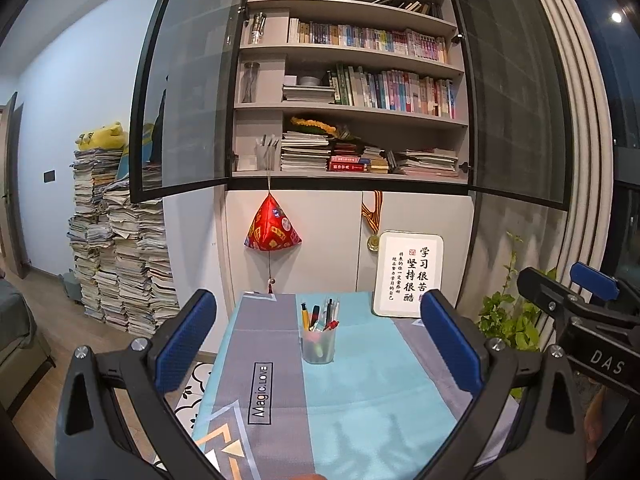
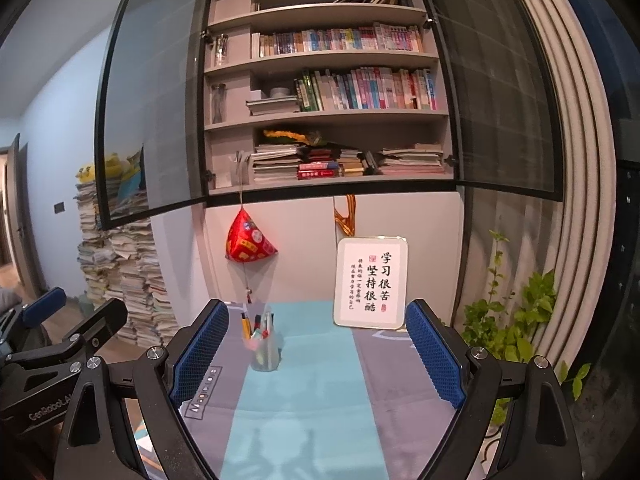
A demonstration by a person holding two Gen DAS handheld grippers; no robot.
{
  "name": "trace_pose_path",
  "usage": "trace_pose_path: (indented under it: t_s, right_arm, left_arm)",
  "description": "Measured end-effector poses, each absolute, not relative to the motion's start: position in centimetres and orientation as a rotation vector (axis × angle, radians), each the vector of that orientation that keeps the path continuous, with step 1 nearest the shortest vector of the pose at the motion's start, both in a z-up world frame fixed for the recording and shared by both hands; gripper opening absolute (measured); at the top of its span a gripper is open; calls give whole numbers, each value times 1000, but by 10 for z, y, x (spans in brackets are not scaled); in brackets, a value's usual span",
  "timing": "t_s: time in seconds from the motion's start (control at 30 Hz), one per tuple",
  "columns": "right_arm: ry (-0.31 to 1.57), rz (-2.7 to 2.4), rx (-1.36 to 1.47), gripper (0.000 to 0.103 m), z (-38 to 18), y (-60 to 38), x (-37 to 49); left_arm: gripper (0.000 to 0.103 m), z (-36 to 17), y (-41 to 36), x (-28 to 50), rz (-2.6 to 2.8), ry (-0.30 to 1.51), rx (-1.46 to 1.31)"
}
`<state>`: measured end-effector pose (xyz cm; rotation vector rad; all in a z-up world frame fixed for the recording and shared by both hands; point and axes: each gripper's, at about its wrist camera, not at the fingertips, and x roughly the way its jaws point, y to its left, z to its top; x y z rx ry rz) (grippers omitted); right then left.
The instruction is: Organize stationery
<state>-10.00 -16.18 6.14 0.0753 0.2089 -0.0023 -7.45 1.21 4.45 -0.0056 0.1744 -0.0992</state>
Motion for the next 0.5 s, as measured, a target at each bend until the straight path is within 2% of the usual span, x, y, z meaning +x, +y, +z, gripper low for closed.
trace_pose_path:
  t_s: [0.5]
  right_arm:
    - [215, -4, 74, 91, 58, -167, -98]
  left_arm:
    - [102, 42, 5, -73, -103, 188, 21]
